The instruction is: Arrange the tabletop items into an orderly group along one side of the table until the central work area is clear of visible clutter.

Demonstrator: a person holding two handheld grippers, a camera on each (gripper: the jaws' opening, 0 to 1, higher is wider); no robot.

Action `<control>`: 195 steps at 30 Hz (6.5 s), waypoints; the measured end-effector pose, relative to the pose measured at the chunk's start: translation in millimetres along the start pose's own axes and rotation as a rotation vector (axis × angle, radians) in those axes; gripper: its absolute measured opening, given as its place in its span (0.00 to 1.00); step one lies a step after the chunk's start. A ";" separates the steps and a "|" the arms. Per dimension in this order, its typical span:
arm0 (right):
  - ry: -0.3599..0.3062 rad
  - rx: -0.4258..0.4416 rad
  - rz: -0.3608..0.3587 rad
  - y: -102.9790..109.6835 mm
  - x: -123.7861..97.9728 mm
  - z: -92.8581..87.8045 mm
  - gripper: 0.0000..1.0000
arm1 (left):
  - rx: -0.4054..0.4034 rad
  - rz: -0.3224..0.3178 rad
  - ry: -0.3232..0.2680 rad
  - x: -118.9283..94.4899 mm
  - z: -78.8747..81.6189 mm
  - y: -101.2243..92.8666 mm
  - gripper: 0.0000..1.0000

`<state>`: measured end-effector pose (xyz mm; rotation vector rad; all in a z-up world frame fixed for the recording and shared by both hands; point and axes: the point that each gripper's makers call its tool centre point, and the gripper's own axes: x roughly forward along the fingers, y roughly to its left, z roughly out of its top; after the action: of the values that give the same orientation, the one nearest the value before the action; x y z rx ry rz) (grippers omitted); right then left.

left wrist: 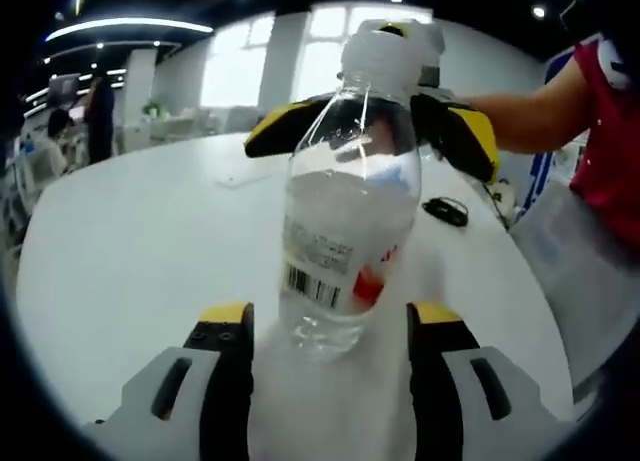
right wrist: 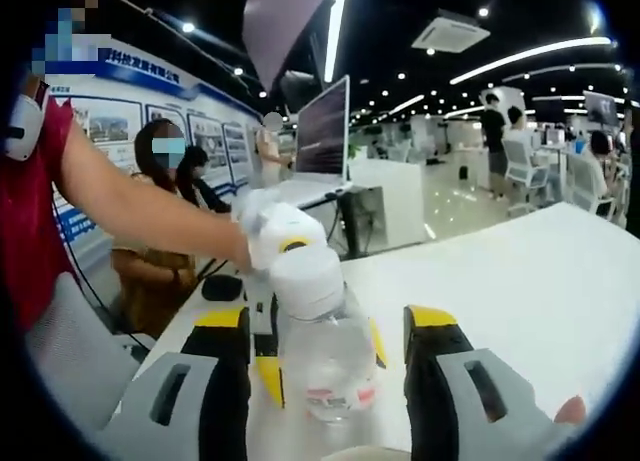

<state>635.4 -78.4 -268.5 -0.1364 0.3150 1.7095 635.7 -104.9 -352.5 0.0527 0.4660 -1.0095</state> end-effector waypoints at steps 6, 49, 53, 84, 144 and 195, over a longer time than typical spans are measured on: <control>-0.009 0.014 -0.017 -1.4 -2.1 3.0 0.80 | -0.020 0.014 0.001 -3.1 3.1 -1.2 0.73; -0.068 0.050 -0.284 41.2 -124.0 16.2 1.00 | -0.075 0.118 -0.065 -48.9 37.2 -87.1 0.96; -0.075 0.061 -0.315 48.4 -141.8 11.1 1.00 | -0.076 0.122 -0.056 -50.2 38.3 -98.9 0.96; -0.054 0.182 -0.499 133.3 -260.8 -68.0 1.00 | -0.084 0.095 -0.096 -17.9 67.6 -194.4 0.94; 0.149 0.425 -0.906 95.6 -387.1 -204.0 0.57 | -0.081 -0.080 0.078 141.2 67.3 -266.5 0.80; 0.222 0.473 -0.913 88.3 -373.8 -237.3 0.34 | -0.022 0.016 0.196 236.4 20.8 -248.9 0.13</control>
<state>589.4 -512.6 -383.4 -0.0959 0.6895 0.6893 542.5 -434.3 -386.0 0.1362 0.6552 -0.9878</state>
